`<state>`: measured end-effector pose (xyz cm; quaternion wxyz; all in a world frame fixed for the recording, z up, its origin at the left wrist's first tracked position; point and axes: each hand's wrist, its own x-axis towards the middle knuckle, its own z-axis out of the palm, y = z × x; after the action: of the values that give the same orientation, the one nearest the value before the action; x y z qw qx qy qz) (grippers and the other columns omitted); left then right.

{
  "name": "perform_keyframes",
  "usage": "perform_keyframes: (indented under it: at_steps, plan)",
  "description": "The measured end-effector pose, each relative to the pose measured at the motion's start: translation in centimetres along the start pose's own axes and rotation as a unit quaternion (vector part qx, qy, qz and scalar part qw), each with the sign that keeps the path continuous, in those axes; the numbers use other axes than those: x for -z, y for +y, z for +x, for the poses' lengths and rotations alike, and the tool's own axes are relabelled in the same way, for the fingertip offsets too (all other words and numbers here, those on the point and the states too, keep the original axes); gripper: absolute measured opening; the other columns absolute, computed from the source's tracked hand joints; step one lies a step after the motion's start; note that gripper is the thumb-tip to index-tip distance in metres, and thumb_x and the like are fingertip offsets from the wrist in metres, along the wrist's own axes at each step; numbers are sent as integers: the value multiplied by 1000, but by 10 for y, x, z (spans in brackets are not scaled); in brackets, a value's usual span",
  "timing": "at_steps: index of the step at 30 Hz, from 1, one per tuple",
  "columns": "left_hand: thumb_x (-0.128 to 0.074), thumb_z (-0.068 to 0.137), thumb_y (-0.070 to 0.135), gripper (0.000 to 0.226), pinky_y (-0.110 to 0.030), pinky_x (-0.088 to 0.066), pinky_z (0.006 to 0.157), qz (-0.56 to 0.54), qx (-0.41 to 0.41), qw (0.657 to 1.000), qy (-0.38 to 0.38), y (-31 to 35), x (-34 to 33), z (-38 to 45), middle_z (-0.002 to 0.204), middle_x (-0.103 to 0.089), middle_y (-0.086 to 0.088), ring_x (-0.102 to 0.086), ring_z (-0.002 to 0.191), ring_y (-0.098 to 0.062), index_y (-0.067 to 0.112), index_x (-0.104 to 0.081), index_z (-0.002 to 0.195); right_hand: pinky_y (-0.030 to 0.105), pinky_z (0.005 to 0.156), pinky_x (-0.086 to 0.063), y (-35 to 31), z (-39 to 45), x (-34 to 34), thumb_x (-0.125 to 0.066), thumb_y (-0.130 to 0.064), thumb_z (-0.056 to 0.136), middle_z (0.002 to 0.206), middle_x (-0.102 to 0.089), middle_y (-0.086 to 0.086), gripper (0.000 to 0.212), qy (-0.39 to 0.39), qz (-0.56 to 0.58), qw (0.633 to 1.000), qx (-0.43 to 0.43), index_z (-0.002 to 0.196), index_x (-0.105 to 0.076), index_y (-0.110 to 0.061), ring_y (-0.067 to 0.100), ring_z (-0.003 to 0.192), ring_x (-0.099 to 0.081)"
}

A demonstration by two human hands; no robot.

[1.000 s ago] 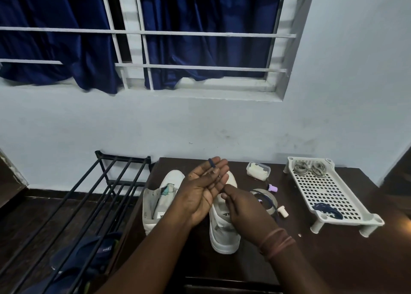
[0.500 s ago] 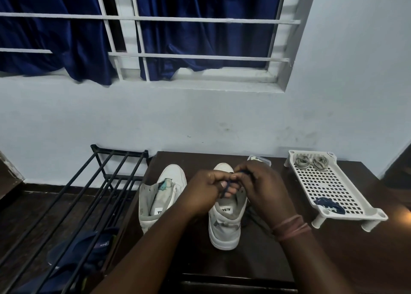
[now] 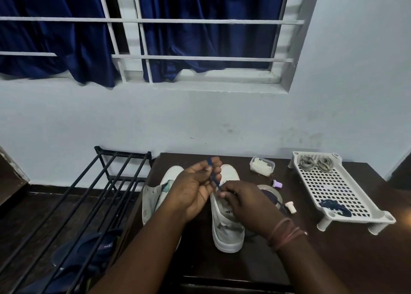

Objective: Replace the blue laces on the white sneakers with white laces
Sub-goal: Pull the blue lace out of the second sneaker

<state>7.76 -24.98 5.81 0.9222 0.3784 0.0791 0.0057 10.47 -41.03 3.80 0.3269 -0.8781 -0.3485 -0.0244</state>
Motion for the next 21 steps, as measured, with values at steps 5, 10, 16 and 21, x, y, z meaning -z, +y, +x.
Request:
perform_keyframes:
  at_steps: [5, 10, 16, 21]
  plan:
    - [-50, 100, -2, 27, -23, -56, 75, 312, -77, 944, 71, -6, 6, 1, 104, -77, -8, -72, 84, -10, 4, -68, 119, 36, 69, -44, -11, 1, 8, -49, -22, 93, 79, -58, 0, 15, 31, -51, 996, 62, 83, -58, -16, 18, 74, -53]
    - [-39, 99, -9, 32, -18, -53, 71, 428, -5, 901, -63, -12, -7, -5, 90, -71, -13, -68, 75, -10, -6, -69, 108, 29, 74, -40, -1, 8, 34, -60, -12, 85, 78, -61, -6, 8, 152, -85, 984, 49, 82, -66, -18, 13, 77, -53]
    - [-42, 100, 8, 31, -25, -51, 69, 172, 97, 967, -163, -4, -7, -11, 84, -61, -10, -56, 69, -15, -4, -69, 108, 18, 75, -45, 12, -1, 36, -63, -9, 90, 82, -68, -11, 16, 161, 51, 985, -31, 85, -72, -21, 4, 83, -62]
    - [-39, 102, 0, 31, -27, -60, 79, -37, 10, 996, -82, 2, -7, -3, 106, -73, -15, -72, 91, -18, -5, -64, 120, 33, 71, -47, 0, 2, 18, -60, -16, 93, 75, -65, -5, 14, 60, 29, 998, 6, 82, -69, -15, 11, 73, -59]
